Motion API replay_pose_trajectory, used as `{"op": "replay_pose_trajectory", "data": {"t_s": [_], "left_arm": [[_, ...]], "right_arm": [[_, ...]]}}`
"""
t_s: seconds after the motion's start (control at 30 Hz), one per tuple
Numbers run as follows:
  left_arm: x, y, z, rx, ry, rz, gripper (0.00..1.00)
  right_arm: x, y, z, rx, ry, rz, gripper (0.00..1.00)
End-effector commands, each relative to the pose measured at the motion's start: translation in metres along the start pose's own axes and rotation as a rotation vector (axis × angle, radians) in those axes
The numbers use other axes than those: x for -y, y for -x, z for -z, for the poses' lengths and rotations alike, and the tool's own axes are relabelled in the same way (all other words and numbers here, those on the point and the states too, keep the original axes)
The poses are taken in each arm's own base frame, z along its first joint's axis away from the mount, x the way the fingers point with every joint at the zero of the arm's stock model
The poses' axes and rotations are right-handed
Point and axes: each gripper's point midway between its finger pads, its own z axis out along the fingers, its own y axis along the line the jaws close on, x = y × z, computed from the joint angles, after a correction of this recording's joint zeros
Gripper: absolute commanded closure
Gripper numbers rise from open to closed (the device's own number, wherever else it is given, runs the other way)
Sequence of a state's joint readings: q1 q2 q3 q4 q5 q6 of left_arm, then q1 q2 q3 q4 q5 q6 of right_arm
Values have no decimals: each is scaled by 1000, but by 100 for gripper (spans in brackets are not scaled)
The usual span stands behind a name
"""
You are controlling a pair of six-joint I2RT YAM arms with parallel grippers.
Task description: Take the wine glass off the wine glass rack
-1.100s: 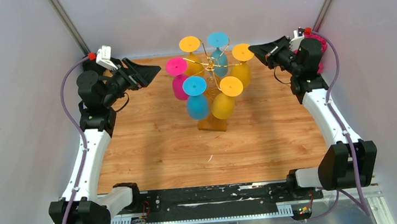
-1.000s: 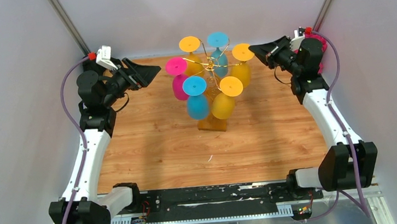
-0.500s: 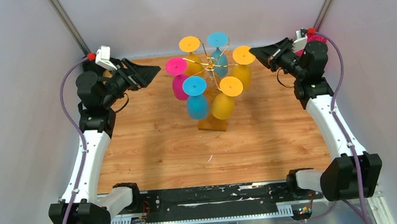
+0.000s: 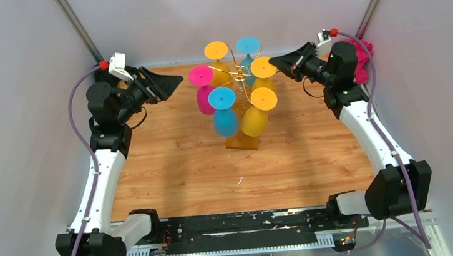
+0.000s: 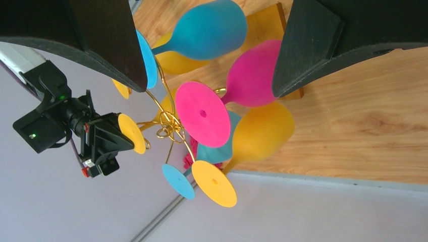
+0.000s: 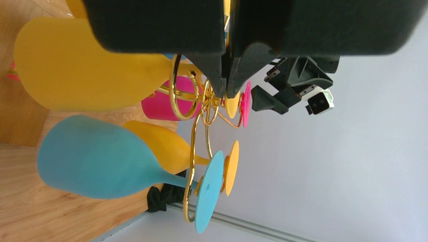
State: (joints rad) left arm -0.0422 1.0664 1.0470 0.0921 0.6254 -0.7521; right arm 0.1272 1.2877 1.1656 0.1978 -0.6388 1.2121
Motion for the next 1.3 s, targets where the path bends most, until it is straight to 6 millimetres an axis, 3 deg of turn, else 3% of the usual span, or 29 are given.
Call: {"op": "replay_pose_trajectory", "data": {"t_s": [0.0,0.27,0.47,0.73,1.03,1.17,1.27], "left_arm": [[9,2,7,-2,-15,-22,0],[9,4,10,-8,8,-52,0],[8,3,12,-15,21,-60,0],[8,3,14,-15,30,-66,0],[7,7,15,-6,53,-85,0],[15,18,11,11,30,-86,0],[38,31,5,37,-82,-76,0]], "right_arm": [[-15,-6,-13,-29,32,44,100],[-13,15,-32,12,19,82,100],[-14,32,-35,41,12,96,100],[0,71,-9,147,-32,104,100],[16,118,34,277,-105,155,100],[-15,124,60,317,-82,221,100],[-71,111,79,316,27,290,100]]}}
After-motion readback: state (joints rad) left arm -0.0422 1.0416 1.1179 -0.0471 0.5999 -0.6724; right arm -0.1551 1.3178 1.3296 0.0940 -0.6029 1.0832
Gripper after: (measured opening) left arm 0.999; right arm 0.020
